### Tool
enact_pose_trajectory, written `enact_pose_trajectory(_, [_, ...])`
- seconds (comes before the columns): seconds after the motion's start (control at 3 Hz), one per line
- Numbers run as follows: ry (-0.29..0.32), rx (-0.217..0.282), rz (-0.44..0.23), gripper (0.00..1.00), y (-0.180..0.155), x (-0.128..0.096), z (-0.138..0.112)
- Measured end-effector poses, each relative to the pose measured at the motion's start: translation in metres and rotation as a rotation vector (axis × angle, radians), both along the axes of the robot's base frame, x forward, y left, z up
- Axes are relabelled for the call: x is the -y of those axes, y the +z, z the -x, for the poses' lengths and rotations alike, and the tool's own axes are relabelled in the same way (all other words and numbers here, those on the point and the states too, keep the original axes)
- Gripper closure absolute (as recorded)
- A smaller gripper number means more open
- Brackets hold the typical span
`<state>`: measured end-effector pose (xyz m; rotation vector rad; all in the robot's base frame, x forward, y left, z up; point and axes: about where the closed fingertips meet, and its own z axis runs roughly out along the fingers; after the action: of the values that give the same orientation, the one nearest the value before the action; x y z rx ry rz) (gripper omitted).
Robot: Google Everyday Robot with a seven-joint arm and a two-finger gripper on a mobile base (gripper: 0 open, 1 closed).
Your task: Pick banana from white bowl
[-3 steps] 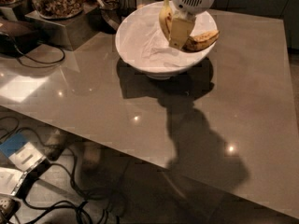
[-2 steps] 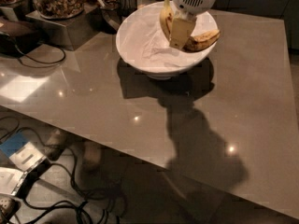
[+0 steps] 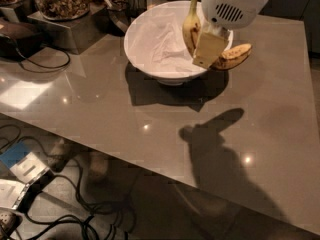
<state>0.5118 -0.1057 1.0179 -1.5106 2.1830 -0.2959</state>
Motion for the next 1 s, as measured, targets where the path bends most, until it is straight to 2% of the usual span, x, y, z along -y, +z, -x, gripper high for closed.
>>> enact_pose_trajectory(0.33, [0.015,0.006,-0.004,1.00,0.002,-0.002,0.008])
enact_pose_trajectory(1.0, [0.077,-0.035,-0.050,1.00,0.009,-0.031,0.086])
